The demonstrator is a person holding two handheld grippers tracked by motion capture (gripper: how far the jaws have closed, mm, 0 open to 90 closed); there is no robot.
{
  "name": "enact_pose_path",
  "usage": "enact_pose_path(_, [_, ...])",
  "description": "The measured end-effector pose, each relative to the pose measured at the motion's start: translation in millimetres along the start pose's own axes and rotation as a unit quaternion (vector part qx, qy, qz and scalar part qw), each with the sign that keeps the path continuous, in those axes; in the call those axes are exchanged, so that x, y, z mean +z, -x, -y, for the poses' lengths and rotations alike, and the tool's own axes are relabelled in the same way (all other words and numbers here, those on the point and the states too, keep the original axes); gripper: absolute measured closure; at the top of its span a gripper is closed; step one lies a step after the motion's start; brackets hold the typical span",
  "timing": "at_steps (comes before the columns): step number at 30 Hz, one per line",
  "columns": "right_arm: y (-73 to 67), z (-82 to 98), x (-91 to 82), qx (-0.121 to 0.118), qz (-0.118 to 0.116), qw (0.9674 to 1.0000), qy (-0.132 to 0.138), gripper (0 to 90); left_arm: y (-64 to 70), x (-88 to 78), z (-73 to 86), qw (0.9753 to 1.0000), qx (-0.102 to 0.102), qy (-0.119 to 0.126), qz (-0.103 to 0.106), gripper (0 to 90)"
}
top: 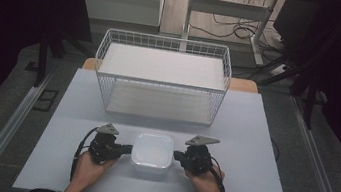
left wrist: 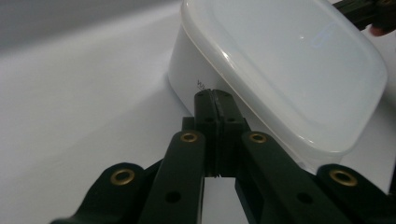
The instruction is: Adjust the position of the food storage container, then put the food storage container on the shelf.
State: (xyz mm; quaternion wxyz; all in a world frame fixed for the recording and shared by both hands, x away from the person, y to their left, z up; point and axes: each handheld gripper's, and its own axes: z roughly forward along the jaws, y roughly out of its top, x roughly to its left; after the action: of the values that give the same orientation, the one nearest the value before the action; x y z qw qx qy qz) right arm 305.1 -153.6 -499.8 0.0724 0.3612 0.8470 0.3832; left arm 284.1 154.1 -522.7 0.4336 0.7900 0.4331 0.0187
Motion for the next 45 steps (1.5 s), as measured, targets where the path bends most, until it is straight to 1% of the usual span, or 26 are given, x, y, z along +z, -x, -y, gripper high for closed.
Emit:
enact_pose_path(1, [0.0, 0.0, 0.0, 0.000, 0.000, 1.0000, 0.000, 89.2, 0.0, 0.0, 0.0, 1.0000, 0.000, 0.000, 0.000, 90.0])
enact_pose_path(2, [1.2, 3.2, -4.2, 0.001, 0.006, 1.0000, -0.002, 89.2, 3.6, 3.2, -1.7, 1.0000, 0.005, -0.001, 0.002, 90.0])
enact_pose_path(4, [2.3, 5.2, -7.2, -0.003, 0.014, 0.9999, -0.001, 89.2, 5.5, 5.6, -1.8, 1.0000, 0.004, 0.000, 0.007, 90.0])
enact_pose_path(7, [5.5, 6.5, -8.5, -0.001, 0.013, 0.9999, 0.001, 89.0, 6.5, 5.7, -1.5, 0.9999, 0.006, 0.001, 0.009, 89.9])
enact_pose_path(8, [6.1, 6.4, -8.4, -0.003, 0.012, 0.9999, 0.001, 88.3, 6.6, 4.8, -1.3, 1.0000, 0.006, 0.003, 0.007, 89.8])
enact_pose_path(9, [6.2, 6.2, -8.7, -0.006, 0.017, 0.9998, 0.001, 86.8, 6.7, 3.2, -1.2, 0.9999, 0.011, 0.003, -0.003, 89.1])
enact_pose_path(11, [7.0, 6.3, -10.5, -0.018, 0.033, 0.9993, 0.005, 82.0, 6.3, -0.5, -0.3, 0.9995, 0.022, 0.007, -0.020, 81.0])
enact_pose_path(12, [8.0, 6.7, -12.4, -0.021, 0.039, 0.9990, 0.006, 78.7, 5.4, -2.7, 0.5, 0.9994, 0.021, 0.010, -0.024, 75.6])
enact_pose_path(13, [8.0, 6.7, -12.4, -0.021, 0.039, 0.9990, 0.006, 78.7, 5.4, -2.7, 0.5, 0.9994, 0.021, 0.010, -0.024, 70.0])
enact_pose_path(14, [12.0, 8.0, -16.6, -0.024, 0.043, 0.9987, 0.010, 70.9, 3.1, -6.9, 2.3, 0.9993, 0.021, 0.019, -0.026, 63.4])
enact_pose_path(15, [14.7, 8.9, -19.0, -0.026, 0.044, 0.9986, 0.011, 67.5, 3.1, -6.9, 2.3, 0.9993, 0.021, 0.019, -0.026, 56.9])
enact_pose_path(16, [17.1, 10.0, -21.2, -0.026, 0.045, 0.9985, 0.014, 63.0, 0.9, -10.4, 4.8, 0.9987, 0.029, 0.031, -0.029, 49.5])
enact_pose_path(18, [22.6, 11.6, -24.5, -0.023, 0.036, 0.9989, 0.018, 51.2, -1.6, -12.4, 7.5, 0.9985, 0.033, 0.037, -0.025, 37.2])
enact_pose_path(20, [27.8, 12.5, -25.4, -0.023, 0.029, 0.9991, 0.018, 39.2, -4.5, -12.7, 9.8, 0.9985, 0.033, 0.038, -0.020, 27.7])
enact_pose_path(21, [27.8, 12.5, -25.4, -0.023, 0.029, 0.9991, 0.018, 39.2, -4.5, -12.7, 9.8, 0.9985, 0.033, 0.038, -0.020, 24.7])
enact_pose_path(22, [32.1, 13.9, -24.5, -0.025, 0.027, 0.9989, 0.027, 25.8, -7.0, -12.7, 11.4, 0.9987, 0.033, 0.037, -0.014, 22.3])
enact_pose_path(24, [34.3, 14.8, -23.2, -0.019, 0.024, 0.9991, 0.031, 19.9, -8.7, -12.5, 12.0, 0.9987, 0.035, 0.034, -0.013, 17.8])
enact_pose_path(25, [34.3, 14.8, -23.2, -0.019, 0.024, 0.9991, 0.031, 19.9, -8.7, -12.5, 12.0, 0.9987, 0.035, 0.034, -0.013, 15.7])
enact_pose_path(26, [34.7, 15.0, -22.9, -0.017, 0.022, 0.9991, 0.033, 16.6, -9.2, -12.6, 12.1, 0.9987, 0.036, 0.035, -0.012, 15.7])
enact_pose_path(27, [34.2, 15.1, -23.0, -0.016, 0.023, 0.9989, 0.038, 11.2, -10.3, -12.8, 12.4, 0.9985, 0.036, 0.039, -0.015, 11.2])
enact_pose_path(31, [32.7, 14.7, -23.6, -0.025, 0.025, 0.9986, 0.039, 6.8, -12.1, -12.2, 13.1, 0.9977, 0.048, 0.042, -0.021, 5.9])
enact_pose_path(34, [31.5, 12.9, -26.2, -0.026, 0.022, 0.9982, 0.049, 5.9, -12.8, -12.7, 13.1, 0.9963, 0.070, 0.045, -0.023, 4.8])
enact_pose_path(38, [29.8, 10.6, -28.0, -0.027, 0.014, 0.9980, 0.056, 5.8, -12.1, -15.2, 9.4, 0.9965, 0.068, 0.046, -0.017, 4.7])
enact_pose_path(39, [27.6, 8.6, -29.3, -0.026, 0.008, 0.9977, 0.062, 5.6, -11.1, -17.1, 6.1, 0.9969, 0.061, 0.048, -0.010, 4.9])
enact_pose_path(41, [25.0, 6.0, -29.8, -0.025, 0.003, 0.9975, 0.067, 5.0, -9.5, -18.6, 2.2, 0.9972, 0.058, 0.047, 0.000, 5.2])
enact_pose_path(45, [17.7, 0.4, -27.4, -0.016, 0.002, 0.9981, 0.060, 1.1, -4.8, -18.4, -3.7, 0.9974, 0.058, 0.042, 0.009, 5.4])
